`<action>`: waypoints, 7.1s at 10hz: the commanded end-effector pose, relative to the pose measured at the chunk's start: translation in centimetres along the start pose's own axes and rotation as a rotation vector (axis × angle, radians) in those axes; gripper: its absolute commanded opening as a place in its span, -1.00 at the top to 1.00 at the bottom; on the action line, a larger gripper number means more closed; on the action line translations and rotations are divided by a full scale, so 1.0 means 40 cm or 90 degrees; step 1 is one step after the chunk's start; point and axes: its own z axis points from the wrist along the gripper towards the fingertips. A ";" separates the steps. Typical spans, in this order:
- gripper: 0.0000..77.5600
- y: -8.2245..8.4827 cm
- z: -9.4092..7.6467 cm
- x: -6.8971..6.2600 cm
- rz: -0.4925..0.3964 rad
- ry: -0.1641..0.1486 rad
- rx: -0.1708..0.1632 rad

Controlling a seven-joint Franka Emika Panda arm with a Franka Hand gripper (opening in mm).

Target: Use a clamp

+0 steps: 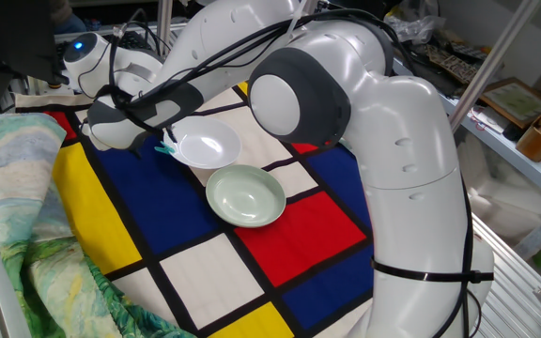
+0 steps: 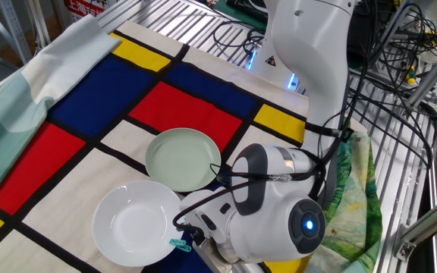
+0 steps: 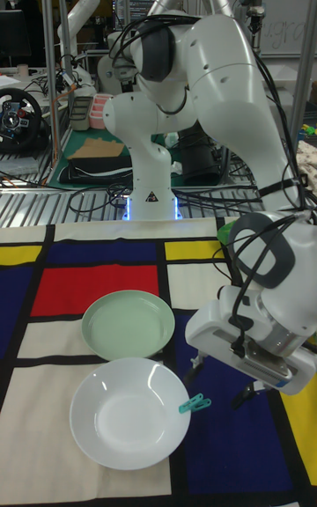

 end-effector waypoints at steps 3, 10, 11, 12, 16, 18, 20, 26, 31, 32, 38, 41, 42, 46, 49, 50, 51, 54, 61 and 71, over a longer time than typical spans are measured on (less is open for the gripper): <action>-1.00 0.017 0.017 -0.011 -0.084 -0.055 0.011; -1.00 0.017 0.022 -0.015 -0.109 -0.063 0.018; -1.00 0.016 0.025 -0.018 -0.113 -0.064 0.017; -1.00 0.016 0.027 -0.020 -0.115 -0.065 0.017; -1.00 0.007 0.025 -0.012 -0.119 -0.065 0.017; -1.00 0.002 0.037 -0.001 -0.118 -0.071 0.018; -1.00 -0.008 0.040 -0.003 -0.126 -0.074 0.019; -1.00 -0.015 0.043 0.003 -0.131 -0.075 0.032; 0.97 -0.015 0.043 0.003 -0.129 -0.075 0.030; 0.97 -0.015 0.043 0.003 -0.129 -0.075 0.030; 0.97 -0.015 0.043 0.003 -0.129 -0.075 0.030; 0.97 -0.015 0.043 0.003 -0.129 -0.075 0.030; 0.97 -0.015 0.043 0.003 -0.129 -0.075 0.030; 0.97 -0.063 -0.008 0.002 -0.125 -0.066 0.018; 0.97 -0.075 -0.019 -0.003 -0.127 -0.062 0.014; 0.97 -0.079 -0.022 -0.005 -0.125 -0.057 0.007; 0.97 -0.084 -0.026 -0.007 -0.125 -0.052 0.003; 0.97 -0.101 -0.042 -0.015 -0.117 -0.021 -0.040; 0.97 -0.155 -0.074 -0.027 -0.093 0.072 -0.197; 0.97 -0.294 -0.105 -0.046 -0.089 0.119 -0.283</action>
